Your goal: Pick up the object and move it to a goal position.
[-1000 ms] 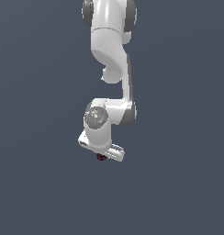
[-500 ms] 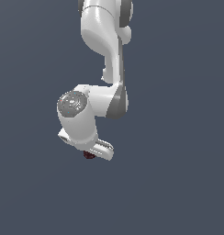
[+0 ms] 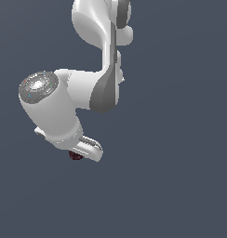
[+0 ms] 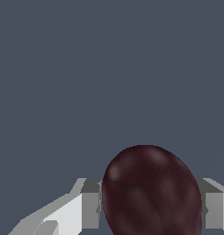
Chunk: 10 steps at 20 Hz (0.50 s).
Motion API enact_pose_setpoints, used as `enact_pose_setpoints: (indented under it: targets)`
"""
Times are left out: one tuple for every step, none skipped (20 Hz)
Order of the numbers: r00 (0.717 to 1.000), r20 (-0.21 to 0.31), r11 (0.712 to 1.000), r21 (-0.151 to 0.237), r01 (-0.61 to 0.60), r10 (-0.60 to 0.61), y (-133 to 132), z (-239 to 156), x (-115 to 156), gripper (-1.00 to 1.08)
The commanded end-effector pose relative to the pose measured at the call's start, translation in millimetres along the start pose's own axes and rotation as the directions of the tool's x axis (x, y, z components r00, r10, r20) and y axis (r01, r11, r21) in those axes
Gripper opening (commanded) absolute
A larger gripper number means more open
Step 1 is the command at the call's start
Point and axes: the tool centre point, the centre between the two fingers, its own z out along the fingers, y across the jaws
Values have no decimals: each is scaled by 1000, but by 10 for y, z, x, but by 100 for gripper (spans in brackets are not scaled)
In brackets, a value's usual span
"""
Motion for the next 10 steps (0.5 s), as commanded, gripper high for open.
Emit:
enact_pose_setpoints:
  targets:
    - [1000, 0, 1000, 0, 1, -1, 35, -89, 46, -100]
    - [1000, 0, 1000, 0, 1, -1, 45, -113, 60, -100]
    - [1000, 0, 1000, 0, 1, -1, 54, -133, 72, -100]
    - [1000, 0, 1000, 0, 1, -1, 61, -149, 82, -100]
    - [1000, 0, 1000, 0, 1, -1, 66, -162, 91, -100]
    - [1000, 0, 1000, 0, 1, -1, 70, -172, 97, -100]
    - [1000, 0, 1000, 0, 1, -1, 73, -179, 103, -100]
    - [1000, 0, 1000, 0, 1, -1, 75, -184, 106, -100]
    - [1000, 0, 1000, 0, 1, -1, 76, -186, 108, -100]
    - [1000, 0, 1000, 0, 1, -1, 76, -187, 109, -100]
